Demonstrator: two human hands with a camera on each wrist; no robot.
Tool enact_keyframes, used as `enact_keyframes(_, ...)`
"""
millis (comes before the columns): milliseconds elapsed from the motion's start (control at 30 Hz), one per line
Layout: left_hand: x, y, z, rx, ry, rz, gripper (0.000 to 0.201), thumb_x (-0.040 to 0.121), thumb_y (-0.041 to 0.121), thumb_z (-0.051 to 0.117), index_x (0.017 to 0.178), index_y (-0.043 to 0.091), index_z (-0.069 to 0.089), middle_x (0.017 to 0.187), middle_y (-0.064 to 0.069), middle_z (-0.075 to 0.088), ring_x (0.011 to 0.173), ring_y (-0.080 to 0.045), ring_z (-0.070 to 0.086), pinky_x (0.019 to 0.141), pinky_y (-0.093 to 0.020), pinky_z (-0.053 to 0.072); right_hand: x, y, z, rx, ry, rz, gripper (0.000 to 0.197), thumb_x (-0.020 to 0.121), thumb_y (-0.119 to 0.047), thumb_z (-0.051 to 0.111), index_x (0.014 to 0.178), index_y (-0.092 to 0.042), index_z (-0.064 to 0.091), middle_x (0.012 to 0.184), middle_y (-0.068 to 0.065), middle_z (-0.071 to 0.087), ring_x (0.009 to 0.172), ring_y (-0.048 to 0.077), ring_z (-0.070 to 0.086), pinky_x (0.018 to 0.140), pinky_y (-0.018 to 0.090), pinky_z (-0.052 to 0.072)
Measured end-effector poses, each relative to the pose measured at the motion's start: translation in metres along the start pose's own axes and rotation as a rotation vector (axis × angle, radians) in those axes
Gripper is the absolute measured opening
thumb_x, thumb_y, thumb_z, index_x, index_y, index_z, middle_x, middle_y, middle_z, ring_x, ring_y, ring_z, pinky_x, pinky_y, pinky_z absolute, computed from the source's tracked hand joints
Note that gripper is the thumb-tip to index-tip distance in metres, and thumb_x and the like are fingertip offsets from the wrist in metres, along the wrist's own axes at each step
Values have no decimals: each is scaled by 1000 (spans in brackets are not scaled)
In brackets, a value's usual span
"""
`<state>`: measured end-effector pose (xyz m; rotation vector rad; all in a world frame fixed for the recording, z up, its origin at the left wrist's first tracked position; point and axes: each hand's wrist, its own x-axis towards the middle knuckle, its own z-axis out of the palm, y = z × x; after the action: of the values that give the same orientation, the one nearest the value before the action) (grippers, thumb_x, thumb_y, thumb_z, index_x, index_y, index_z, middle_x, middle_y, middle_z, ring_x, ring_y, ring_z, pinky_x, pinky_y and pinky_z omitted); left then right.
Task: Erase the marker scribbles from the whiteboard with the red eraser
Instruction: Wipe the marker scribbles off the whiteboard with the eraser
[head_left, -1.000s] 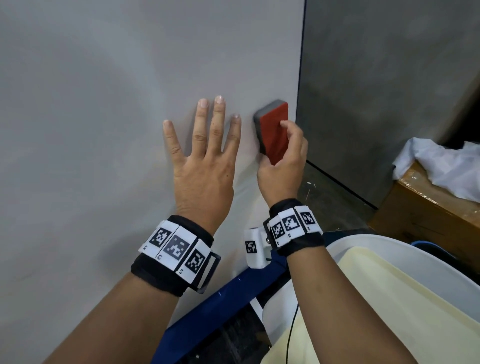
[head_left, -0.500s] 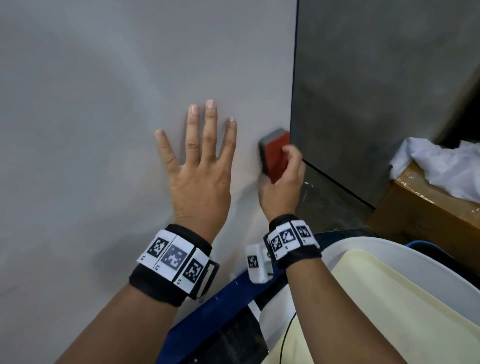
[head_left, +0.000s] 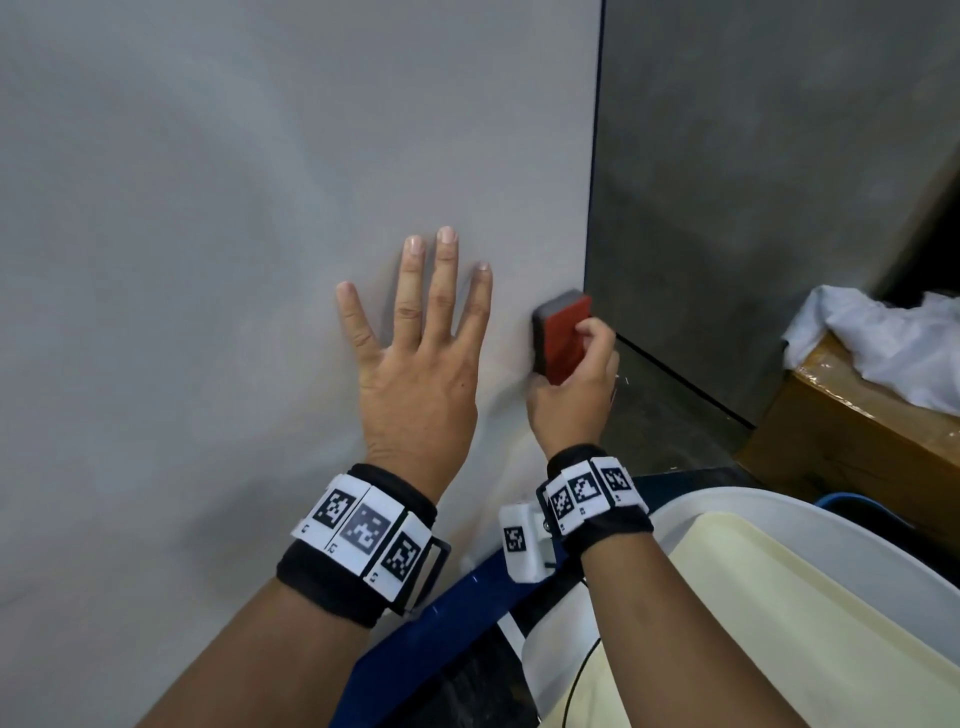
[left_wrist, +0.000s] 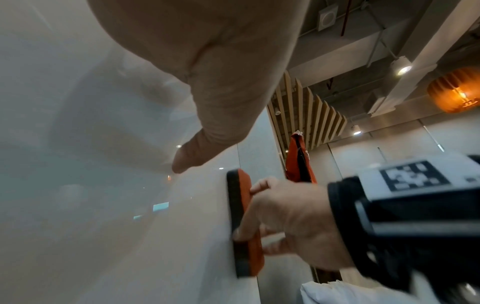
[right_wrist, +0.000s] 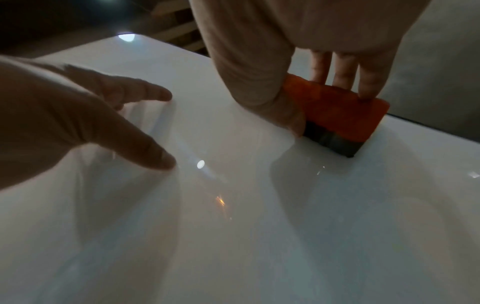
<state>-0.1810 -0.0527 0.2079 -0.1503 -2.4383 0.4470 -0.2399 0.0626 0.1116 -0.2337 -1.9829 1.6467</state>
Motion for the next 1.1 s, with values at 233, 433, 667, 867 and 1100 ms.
enact_keyframes(233, -2, -3, 2, 2, 20, -4, 79, 89, 6, 41, 158, 18, 5, 165, -11, -4, 152, -32, -4, 111, -66, -6, 19, -54, 2, 90, 75, -271, 65, 68, 9, 63, 125, -22, 51, 123, 3, 50, 115, 18, 51, 92, 32, 51)
enact_keyframes(433, -9, -12, 3, 38, 79, 0, 75, 93, 10, 40, 158, 13, 2, 165, -9, 0, 152, -26, 0, 117, -57, -3, -22, -32, 2, -76, -134, -416, 65, 69, -1, 75, 125, -23, 49, 124, 1, 47, 115, 17, 47, 93, 36, 49)
enact_keyframes(667, -25, -24, 2, 36, 42, -41, 88, 90, 11, 57, 158, 13, 1, 165, -7, -4, 152, -23, -4, 119, -55, -6, 29, -36, -2, 161, 138, -40, 67, 69, 0, 71, 129, -23, 51, 120, -1, 49, 104, 20, 59, 91, 36, 53)
enact_keyframes(867, -38, -38, -1, 49, 61, -83, 88, 90, 14, 60, 158, 16, 4, 166, -7, -1, 152, -23, -1, 118, -56, -7, -60, -47, 26, 23, -111, -373, 68, 70, -4, 77, 129, -21, 48, 125, 2, 47, 115, 19, 48, 93, 44, 50)
enact_keyframes(1100, -67, -70, -13, 77, 6, -213, 96, 87, 37, 63, 158, 24, 1, 165, -8, -6, 152, -23, -4, 116, -63, -4, -32, -64, 23, 178, 19, -202, 65, 75, -18, 80, 131, -26, 50, 126, 1, 49, 113, 19, 51, 95, 41, 48)
